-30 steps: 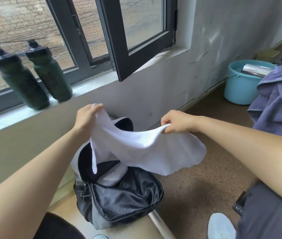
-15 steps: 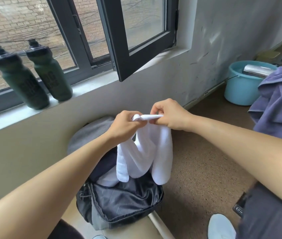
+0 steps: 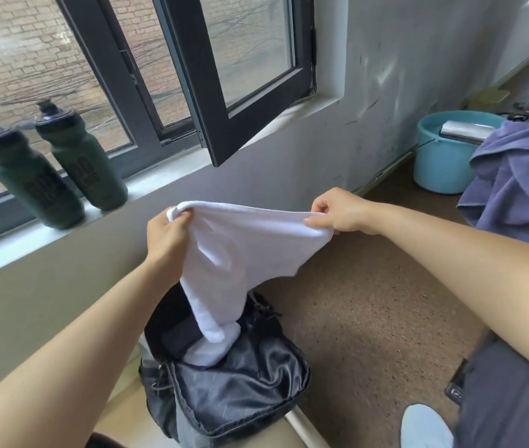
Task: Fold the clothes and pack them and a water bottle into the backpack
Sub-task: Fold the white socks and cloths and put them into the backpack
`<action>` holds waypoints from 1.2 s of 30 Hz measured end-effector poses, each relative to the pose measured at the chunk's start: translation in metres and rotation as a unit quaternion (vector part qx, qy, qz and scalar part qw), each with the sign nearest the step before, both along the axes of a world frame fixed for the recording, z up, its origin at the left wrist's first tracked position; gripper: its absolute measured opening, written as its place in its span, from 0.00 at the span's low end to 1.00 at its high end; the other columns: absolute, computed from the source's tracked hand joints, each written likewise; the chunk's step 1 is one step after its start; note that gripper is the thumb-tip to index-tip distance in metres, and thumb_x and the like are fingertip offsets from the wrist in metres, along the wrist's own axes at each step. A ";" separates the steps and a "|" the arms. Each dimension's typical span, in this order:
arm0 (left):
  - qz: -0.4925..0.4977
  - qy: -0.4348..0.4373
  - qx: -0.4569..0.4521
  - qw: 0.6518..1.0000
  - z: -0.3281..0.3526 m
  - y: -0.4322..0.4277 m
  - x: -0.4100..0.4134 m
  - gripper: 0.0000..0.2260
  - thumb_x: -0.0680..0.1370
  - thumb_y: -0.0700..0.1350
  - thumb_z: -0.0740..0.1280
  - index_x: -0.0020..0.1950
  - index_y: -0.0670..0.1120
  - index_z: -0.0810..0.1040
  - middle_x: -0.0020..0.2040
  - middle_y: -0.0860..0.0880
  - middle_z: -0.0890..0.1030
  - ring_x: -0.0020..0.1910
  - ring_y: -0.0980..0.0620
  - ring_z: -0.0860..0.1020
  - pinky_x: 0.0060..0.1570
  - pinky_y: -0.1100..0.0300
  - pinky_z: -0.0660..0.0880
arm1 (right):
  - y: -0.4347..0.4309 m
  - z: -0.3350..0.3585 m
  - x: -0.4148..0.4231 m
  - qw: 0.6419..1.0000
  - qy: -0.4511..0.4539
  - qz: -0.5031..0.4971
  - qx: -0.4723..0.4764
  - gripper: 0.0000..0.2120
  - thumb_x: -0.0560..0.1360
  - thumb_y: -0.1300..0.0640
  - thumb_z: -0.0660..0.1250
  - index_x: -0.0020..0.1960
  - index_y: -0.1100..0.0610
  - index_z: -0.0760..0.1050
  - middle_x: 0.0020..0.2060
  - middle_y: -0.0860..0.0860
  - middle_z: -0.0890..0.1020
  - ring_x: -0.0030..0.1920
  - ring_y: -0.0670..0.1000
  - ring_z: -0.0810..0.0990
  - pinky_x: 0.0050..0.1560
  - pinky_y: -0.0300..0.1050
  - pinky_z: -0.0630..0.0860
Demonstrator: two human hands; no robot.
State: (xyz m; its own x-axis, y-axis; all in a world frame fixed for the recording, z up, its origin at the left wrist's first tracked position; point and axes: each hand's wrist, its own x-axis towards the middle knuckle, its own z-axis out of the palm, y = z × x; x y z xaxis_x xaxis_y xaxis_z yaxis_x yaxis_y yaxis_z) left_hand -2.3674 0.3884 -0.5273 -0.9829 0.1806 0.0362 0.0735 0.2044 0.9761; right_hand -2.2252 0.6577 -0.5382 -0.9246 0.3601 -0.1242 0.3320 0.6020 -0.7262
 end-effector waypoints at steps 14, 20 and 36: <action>-0.108 -0.230 0.070 0.965 0.013 0.010 0.003 0.12 0.69 0.43 0.72 0.51 0.44 0.82 0.49 0.41 0.83 0.47 0.42 0.84 0.57 0.49 0.80 | -0.031 0.062 0.026 0.911 0.132 0.159 -0.358 0.14 0.75 0.63 0.70 0.60 0.59 0.80 0.50 0.57 0.84 0.49 0.53 0.84 0.46 0.41 0.80; -0.195 -0.216 0.082 0.953 0.013 0.027 0.034 0.06 0.79 0.43 0.72 0.51 0.41 0.83 0.47 0.42 0.85 0.48 0.45 0.84 0.52 0.53 0.79 | -0.035 0.055 0.031 0.964 0.144 0.142 -0.171 0.10 0.79 0.69 0.67 0.56 0.59 0.82 0.45 0.54 0.88 0.44 0.52 0.87 0.42 0.39 0.78; -0.325 -0.157 0.111 0.926 0.010 0.031 0.064 0.16 0.83 0.48 0.65 0.65 0.40 0.83 0.63 0.36 0.83 0.66 0.36 0.79 0.73 0.43 0.71 | -0.059 0.044 0.025 0.978 0.174 0.095 0.067 0.08 0.77 0.47 0.71 0.47 0.51 0.82 0.49 0.44 0.80 0.52 0.48 0.80 0.55 0.46 0.82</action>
